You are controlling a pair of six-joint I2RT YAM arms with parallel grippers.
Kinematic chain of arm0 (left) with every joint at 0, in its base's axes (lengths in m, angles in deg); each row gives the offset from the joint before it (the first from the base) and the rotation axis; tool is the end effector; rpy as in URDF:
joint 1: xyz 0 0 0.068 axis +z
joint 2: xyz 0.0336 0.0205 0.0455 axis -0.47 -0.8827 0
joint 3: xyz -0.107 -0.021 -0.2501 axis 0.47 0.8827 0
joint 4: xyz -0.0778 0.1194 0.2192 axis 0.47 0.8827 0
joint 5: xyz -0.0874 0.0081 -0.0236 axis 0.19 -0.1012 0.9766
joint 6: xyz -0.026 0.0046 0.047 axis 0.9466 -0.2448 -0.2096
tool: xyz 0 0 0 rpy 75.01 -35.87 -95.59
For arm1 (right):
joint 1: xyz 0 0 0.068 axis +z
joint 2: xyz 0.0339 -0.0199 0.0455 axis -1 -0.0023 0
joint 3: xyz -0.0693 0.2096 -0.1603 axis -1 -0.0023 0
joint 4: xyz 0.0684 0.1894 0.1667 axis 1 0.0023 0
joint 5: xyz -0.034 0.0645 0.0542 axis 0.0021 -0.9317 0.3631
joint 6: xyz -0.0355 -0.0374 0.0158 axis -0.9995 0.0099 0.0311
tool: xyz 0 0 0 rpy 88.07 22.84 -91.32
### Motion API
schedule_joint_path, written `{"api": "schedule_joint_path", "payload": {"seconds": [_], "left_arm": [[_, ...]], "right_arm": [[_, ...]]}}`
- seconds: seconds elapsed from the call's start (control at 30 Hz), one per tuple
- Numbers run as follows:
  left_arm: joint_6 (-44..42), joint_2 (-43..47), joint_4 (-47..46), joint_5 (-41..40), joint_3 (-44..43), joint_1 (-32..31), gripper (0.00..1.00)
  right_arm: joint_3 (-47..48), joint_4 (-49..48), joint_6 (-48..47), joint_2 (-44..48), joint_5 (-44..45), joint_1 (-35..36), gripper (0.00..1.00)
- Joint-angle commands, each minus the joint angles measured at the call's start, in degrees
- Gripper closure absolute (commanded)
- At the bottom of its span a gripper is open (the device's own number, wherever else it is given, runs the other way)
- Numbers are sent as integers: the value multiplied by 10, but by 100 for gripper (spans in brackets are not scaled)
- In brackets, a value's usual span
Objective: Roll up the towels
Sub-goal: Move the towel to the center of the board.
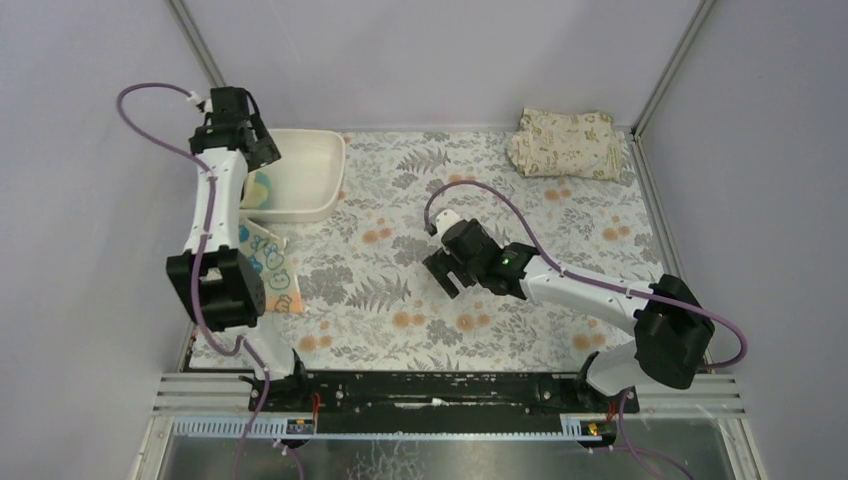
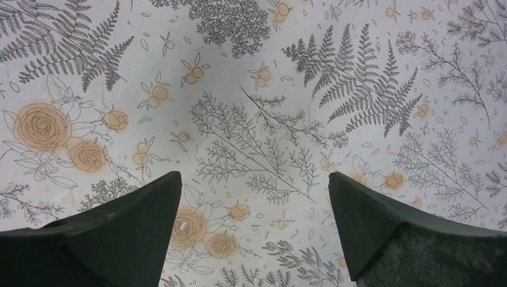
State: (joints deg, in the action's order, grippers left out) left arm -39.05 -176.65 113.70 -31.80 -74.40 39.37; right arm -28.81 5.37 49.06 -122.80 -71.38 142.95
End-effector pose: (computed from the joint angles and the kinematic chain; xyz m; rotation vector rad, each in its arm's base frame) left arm 0.3920 0.0901 0.3630 -0.6134 2.3137 0.3914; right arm 0.2004 0.2497 0.2427 -0.8228 2.1813 0.1604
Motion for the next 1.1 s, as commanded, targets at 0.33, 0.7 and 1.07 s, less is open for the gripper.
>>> {"api": "schedule_joint_path", "payload": {"seconds": [0.33, 0.7, 1.07], "left_arm": [[258, 228, -136, 90, 526, 158, 0], [321, 140, -178, 150, 637, 56, 4], [544, 82, -205, 179, 512, -406, 5]], "right_arm": [[-139, -95, 26, 165, 1, -4, 1], [-190, -124, 48, 223, -1, -4, 1], [-210, -122, 77, 269, 45, -4, 1]]}}
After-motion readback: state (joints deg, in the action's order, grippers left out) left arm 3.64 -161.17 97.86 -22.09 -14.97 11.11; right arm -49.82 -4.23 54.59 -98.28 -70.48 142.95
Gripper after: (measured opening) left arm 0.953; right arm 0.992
